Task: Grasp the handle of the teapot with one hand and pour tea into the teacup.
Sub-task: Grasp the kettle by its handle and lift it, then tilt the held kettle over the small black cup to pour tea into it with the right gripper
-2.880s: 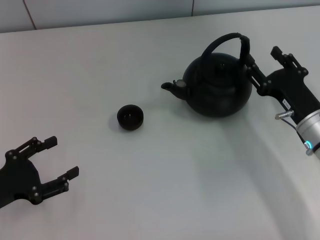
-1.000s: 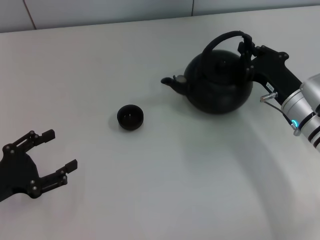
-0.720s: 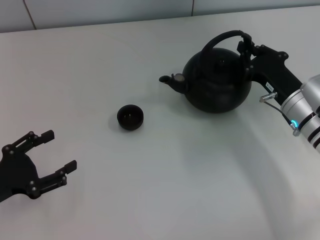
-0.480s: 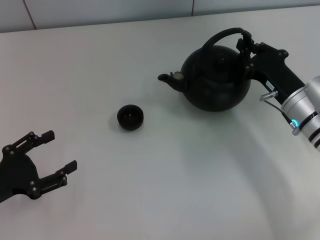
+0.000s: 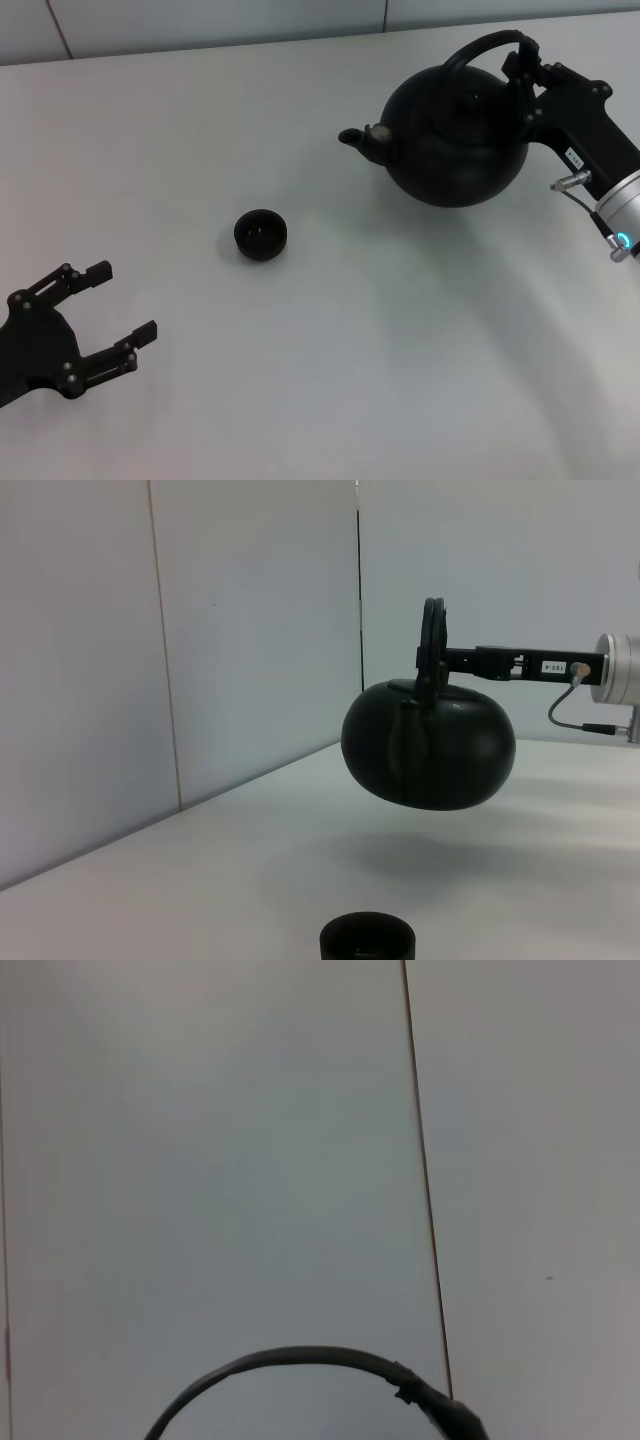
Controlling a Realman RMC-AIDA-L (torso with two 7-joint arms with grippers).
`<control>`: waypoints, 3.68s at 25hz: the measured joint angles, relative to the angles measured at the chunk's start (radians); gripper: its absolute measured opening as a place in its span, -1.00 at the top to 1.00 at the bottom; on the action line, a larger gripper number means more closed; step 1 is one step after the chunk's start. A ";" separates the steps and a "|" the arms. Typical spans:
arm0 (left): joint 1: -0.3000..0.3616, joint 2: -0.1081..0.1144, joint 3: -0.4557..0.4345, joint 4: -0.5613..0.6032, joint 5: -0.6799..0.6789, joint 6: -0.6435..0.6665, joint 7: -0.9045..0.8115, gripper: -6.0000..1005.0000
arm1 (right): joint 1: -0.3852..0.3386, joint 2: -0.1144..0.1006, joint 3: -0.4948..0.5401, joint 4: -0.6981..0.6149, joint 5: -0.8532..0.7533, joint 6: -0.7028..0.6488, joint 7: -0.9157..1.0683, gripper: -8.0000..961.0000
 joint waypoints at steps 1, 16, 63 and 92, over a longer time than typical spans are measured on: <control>0.000 0.000 0.000 0.000 0.000 0.000 0.000 -0.69 | 0.000 0.000 -0.001 -0.001 0.000 0.000 0.000 0.79; 0.000 -0.003 0.000 -0.001 -0.001 0.004 0.000 -0.69 | 0.077 -0.002 -0.099 -0.046 -0.033 0.088 0.050 0.80; -0.005 -0.005 0.000 -0.029 -0.026 0.003 0.012 -0.69 | 0.182 0.005 -0.339 -0.175 -0.044 0.178 -0.083 0.80; -0.008 -0.006 0.000 -0.038 -0.039 0.001 0.012 -0.69 | 0.197 0.006 -0.368 -0.187 -0.044 0.174 -0.197 0.80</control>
